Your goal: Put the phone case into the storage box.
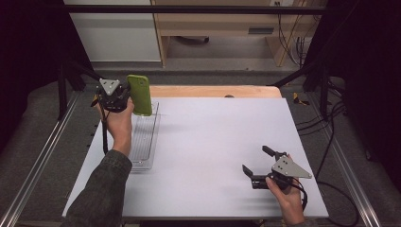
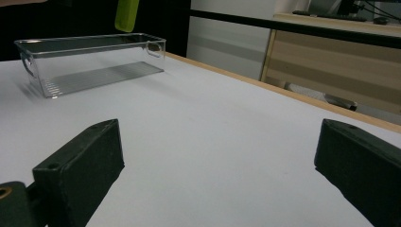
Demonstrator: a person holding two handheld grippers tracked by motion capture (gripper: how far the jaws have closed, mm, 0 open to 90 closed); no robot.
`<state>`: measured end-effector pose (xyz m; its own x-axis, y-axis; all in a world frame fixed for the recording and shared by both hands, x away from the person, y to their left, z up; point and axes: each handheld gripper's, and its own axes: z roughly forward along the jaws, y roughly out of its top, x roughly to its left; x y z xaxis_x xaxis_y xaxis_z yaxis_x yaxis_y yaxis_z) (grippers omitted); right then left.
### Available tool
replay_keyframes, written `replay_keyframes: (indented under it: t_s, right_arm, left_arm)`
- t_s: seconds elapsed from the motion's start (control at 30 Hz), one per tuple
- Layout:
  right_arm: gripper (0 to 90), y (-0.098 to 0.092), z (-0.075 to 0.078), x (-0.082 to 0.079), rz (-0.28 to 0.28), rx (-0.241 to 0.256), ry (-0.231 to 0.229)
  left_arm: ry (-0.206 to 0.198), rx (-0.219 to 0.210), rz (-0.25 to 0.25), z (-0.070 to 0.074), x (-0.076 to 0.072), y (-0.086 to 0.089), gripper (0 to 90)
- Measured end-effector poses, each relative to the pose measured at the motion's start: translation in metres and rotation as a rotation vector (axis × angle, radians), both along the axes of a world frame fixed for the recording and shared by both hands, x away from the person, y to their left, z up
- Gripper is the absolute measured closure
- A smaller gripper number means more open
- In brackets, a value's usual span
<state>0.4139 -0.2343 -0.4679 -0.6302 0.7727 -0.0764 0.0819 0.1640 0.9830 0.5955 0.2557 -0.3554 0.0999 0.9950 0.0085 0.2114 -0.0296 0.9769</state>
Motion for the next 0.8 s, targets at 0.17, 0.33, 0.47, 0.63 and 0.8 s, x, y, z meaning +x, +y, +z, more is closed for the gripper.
replay_keyframes:
  t_s: [0.17, 0.33, 0.47, 0.63, 0.8]
  right_arm:
    - [2.2, 0.0006, -0.0005, 0.0001, 0.005, 0.002, 0.005]
    - [2.1, 0.0, -0.0008, 0.0004, 0.004, 0.001, 0.005]
    - [2.2, -0.0001, -0.0007, 0.0003, 0.005, 0.004, 0.004]
    - [2.2, 0.0001, -0.0012, 0.0006, 0.007, 0.007, 0.009]
    - [2.2, 0.0001, -0.0011, 0.0005, 0.007, 0.008, 0.009]
  left_arm:
    - [-0.003, -0.002, 0.001, -0.0002, 0.0009, -0.0005, 87.4]
    - [-0.001, 0.001, -0.003, -0.0003, 0.0013, -0.0025, 87.4]
    - [0.003, -0.001, 0.003, 0.0002, 0.0017, -0.0024, 87.4]
    - [0.012, 0.0, 0.001, -0.0011, 0.0031, -0.0029, 87.3]
    - [0.015, 0.006, -0.002, -0.0022, 0.0036, -0.004, 87.3]
